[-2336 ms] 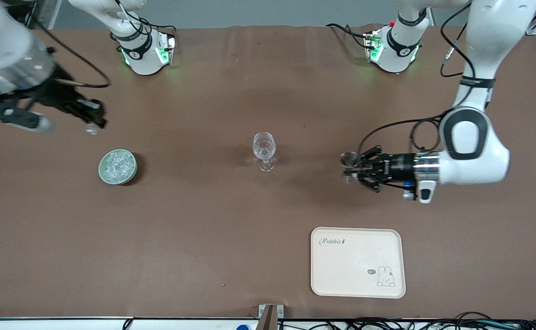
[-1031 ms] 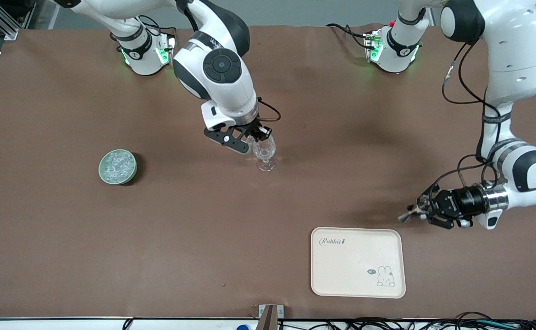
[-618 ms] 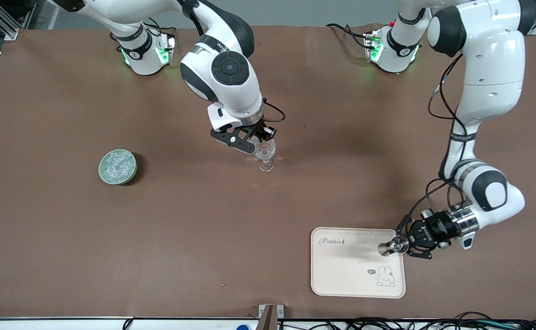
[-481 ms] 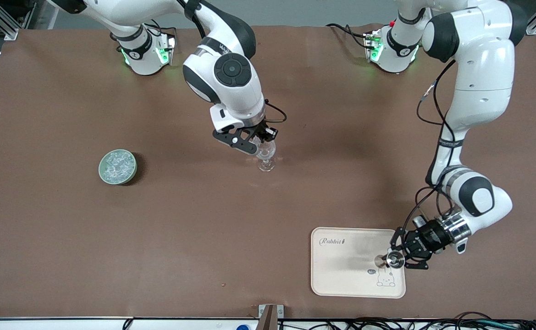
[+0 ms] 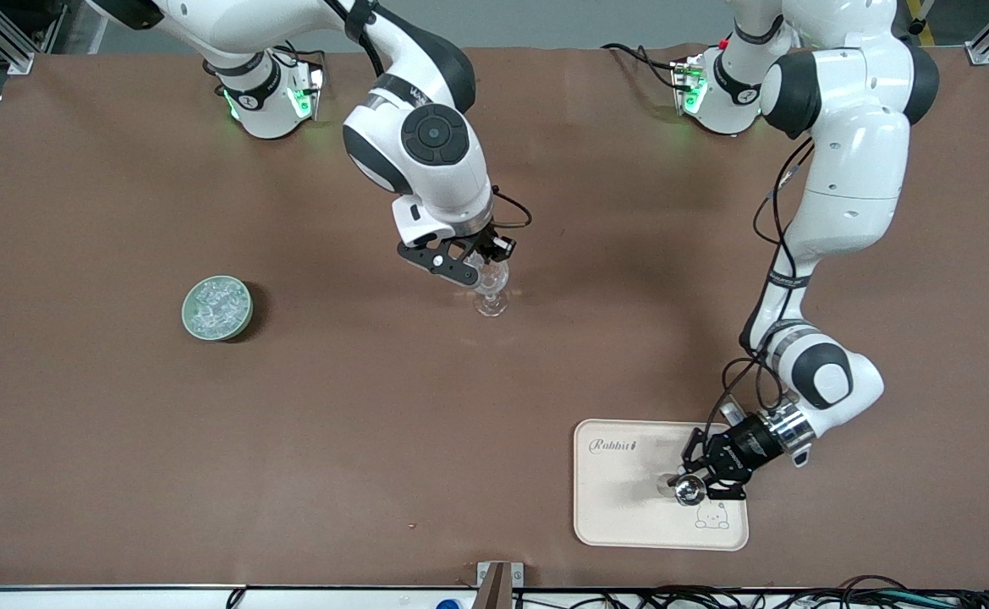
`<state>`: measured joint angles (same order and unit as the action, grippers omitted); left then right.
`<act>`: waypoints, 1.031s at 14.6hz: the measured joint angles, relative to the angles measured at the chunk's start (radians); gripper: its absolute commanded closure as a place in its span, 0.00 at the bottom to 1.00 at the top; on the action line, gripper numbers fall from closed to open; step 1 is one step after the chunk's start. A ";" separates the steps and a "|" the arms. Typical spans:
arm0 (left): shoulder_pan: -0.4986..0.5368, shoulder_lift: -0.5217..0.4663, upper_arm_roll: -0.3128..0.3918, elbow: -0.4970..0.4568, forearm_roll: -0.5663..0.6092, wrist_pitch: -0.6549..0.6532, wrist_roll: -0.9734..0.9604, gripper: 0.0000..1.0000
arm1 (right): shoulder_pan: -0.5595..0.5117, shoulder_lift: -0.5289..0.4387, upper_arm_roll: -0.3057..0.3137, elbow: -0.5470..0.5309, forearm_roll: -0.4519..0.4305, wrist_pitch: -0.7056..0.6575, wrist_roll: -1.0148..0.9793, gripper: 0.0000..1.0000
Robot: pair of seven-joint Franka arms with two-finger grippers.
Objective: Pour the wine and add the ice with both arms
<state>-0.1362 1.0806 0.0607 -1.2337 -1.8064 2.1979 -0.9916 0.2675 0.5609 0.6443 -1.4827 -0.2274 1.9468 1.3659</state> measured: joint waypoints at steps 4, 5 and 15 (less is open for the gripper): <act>-0.002 0.014 -0.002 0.003 -0.050 0.001 0.024 0.04 | 0.001 0.002 0.000 0.000 0.000 0.000 0.000 0.79; -0.002 0.014 -0.002 0.003 -0.050 0.001 0.025 0.00 | 0.001 0.002 0.000 0.000 0.000 0.000 0.000 0.78; 0.019 -0.034 0.003 0.021 0.077 0.001 0.047 0.00 | 0.002 0.009 0.000 0.000 -0.005 0.000 0.000 0.53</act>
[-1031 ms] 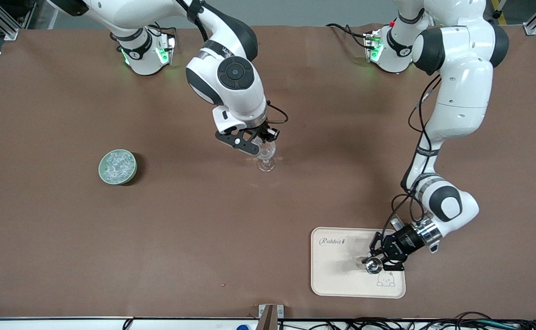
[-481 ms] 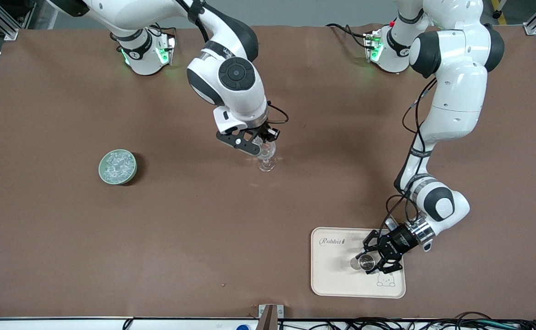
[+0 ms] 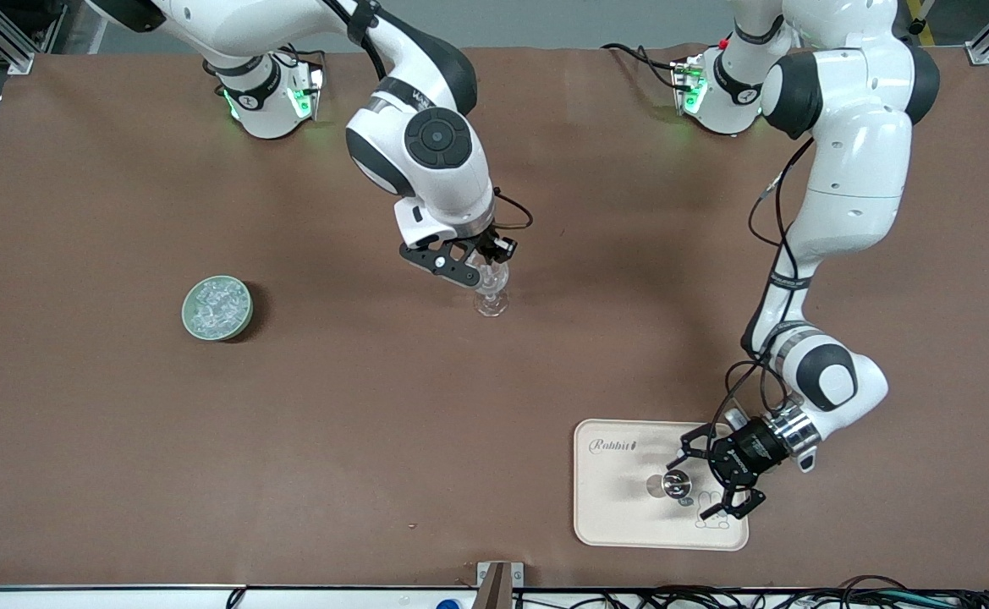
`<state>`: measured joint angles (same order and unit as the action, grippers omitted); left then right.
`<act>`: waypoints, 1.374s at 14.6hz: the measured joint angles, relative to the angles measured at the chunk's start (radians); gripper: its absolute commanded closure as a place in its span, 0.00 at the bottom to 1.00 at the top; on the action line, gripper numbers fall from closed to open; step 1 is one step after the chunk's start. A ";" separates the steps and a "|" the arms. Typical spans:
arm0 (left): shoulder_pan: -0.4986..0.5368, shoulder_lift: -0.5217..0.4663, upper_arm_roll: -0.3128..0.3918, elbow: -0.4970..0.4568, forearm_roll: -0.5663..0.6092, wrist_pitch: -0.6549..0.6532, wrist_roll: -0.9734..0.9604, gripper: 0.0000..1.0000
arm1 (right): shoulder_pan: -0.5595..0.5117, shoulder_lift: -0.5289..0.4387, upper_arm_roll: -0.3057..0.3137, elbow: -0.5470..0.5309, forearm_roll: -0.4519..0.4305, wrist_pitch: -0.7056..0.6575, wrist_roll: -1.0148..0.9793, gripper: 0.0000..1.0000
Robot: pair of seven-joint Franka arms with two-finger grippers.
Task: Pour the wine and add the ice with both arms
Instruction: 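Move the jigger to the white tray with the left gripper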
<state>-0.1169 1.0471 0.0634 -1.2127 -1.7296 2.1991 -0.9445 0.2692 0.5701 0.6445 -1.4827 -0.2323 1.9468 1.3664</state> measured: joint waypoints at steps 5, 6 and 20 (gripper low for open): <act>0.004 -0.053 -0.001 -0.004 0.197 -0.023 -0.008 0.00 | 0.000 0.000 0.000 0.004 -0.002 0.000 0.000 0.00; 0.005 -0.059 -0.001 -0.006 0.241 -0.033 -0.008 0.00 | -0.001 -0.001 0.000 0.009 -0.004 0.000 0.000 0.00; 0.055 -0.215 0.065 0.004 0.710 -0.075 0.013 0.00 | -0.180 -0.364 -0.393 0.057 -0.035 -0.209 -0.636 0.00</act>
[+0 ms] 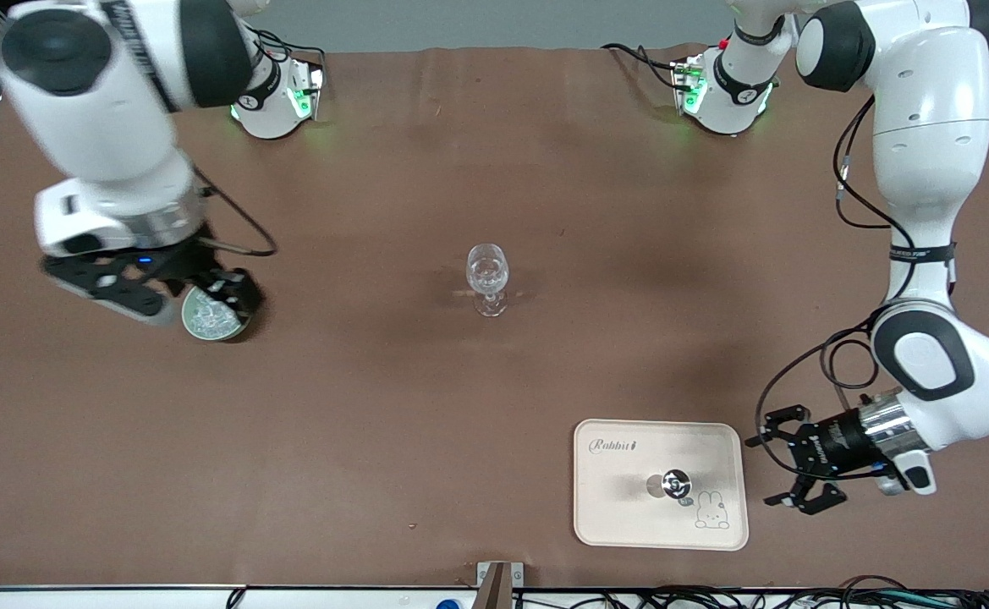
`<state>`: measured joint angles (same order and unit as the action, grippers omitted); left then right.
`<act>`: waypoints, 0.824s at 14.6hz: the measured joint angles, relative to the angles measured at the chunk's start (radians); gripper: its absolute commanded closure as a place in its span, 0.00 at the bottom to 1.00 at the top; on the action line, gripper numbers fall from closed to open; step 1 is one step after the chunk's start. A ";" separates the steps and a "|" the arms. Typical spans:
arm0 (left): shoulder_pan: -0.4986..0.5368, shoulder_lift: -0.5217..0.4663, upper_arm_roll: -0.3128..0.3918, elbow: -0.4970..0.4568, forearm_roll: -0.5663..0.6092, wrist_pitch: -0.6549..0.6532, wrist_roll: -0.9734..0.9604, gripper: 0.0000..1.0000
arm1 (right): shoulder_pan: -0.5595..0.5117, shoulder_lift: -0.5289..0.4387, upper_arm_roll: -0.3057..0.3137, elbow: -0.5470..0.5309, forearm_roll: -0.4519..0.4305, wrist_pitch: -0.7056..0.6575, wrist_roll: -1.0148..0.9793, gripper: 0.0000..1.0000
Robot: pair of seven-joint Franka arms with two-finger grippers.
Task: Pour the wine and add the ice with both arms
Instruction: 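Move the jigger to the white tray with the left gripper, then set the jigger upright on the white tray and open the left gripper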
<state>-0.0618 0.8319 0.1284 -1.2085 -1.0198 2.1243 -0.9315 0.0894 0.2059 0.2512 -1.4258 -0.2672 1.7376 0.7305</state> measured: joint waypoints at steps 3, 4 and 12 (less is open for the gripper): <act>0.011 -0.056 0.043 0.003 0.094 -0.067 0.077 0.00 | 0.003 -0.046 -0.188 0.000 0.092 -0.049 -0.244 0.00; 0.016 -0.081 0.048 0.003 0.162 -0.086 0.115 0.00 | -0.001 -0.061 -0.242 0.000 0.117 -0.077 -0.333 0.00; 0.017 -0.314 -0.016 0.000 0.726 -0.174 0.510 0.00 | -0.125 -0.158 -0.302 -0.001 0.191 -0.213 -0.583 0.00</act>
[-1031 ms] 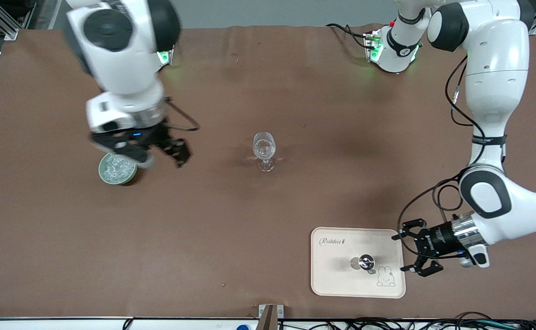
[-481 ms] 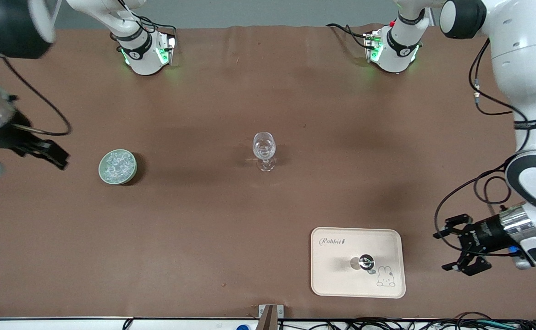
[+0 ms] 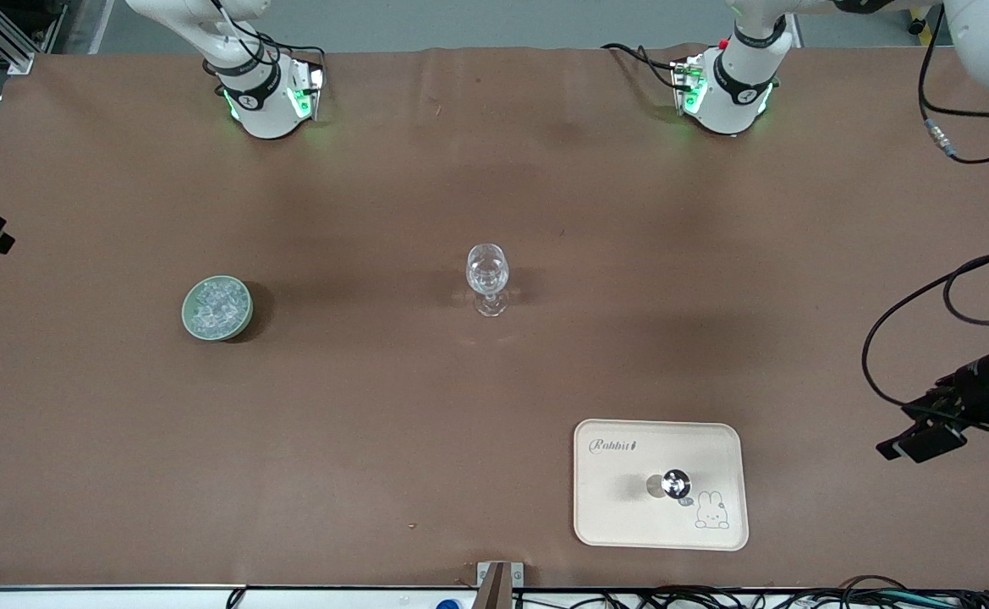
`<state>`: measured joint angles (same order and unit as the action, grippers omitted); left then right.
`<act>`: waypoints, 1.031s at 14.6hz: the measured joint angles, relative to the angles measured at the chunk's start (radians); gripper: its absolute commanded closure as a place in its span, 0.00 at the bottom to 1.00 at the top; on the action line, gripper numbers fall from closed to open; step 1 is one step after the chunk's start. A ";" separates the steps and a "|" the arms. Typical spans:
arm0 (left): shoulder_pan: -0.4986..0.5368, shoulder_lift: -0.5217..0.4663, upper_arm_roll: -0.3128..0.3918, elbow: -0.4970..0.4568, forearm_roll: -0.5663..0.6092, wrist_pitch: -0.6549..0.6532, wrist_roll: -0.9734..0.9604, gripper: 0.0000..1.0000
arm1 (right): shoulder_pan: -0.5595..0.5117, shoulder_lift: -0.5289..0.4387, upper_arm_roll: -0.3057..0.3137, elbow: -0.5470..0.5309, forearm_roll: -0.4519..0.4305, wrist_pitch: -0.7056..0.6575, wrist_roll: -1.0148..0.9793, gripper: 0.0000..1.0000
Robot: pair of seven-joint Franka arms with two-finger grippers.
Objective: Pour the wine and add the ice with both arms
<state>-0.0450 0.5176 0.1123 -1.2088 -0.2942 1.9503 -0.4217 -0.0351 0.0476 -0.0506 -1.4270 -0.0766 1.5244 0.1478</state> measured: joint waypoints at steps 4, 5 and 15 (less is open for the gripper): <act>-0.011 -0.116 -0.115 -0.006 0.228 -0.099 0.030 0.00 | -0.003 0.001 0.004 -0.007 0.049 0.010 -0.001 0.00; -0.015 -0.146 -0.121 -0.011 0.241 -0.123 0.050 0.01 | -0.006 0.001 0.003 -0.009 0.063 0.025 -0.002 0.00; -0.017 -0.630 -0.081 -0.585 0.274 -0.163 0.346 0.01 | -0.008 0.002 0.006 -0.011 0.075 0.057 -0.005 0.00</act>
<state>-0.0623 -0.1122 0.0310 -1.7934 -0.0205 1.7871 -0.0759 -0.0436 0.0493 -0.0446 -1.4380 -0.0011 1.5810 0.1428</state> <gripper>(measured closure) 0.009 0.000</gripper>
